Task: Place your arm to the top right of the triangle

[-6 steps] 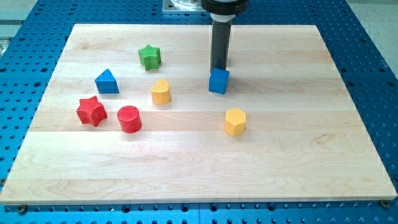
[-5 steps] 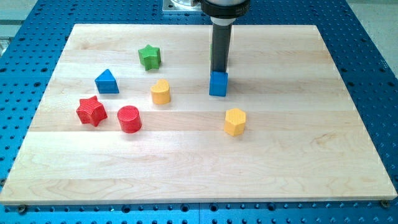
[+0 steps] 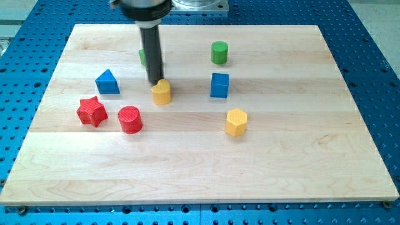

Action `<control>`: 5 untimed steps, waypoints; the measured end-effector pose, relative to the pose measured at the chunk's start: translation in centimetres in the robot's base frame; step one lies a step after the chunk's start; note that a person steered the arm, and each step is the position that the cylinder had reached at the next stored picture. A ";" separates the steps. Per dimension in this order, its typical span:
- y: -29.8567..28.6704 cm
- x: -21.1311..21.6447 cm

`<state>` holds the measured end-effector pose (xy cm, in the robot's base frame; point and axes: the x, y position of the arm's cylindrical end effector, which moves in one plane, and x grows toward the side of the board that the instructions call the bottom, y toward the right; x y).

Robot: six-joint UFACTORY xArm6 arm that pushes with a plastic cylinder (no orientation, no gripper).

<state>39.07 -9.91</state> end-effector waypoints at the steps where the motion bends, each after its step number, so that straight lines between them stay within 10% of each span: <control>1: -1.6 1.1; 5: -4.3 -4.8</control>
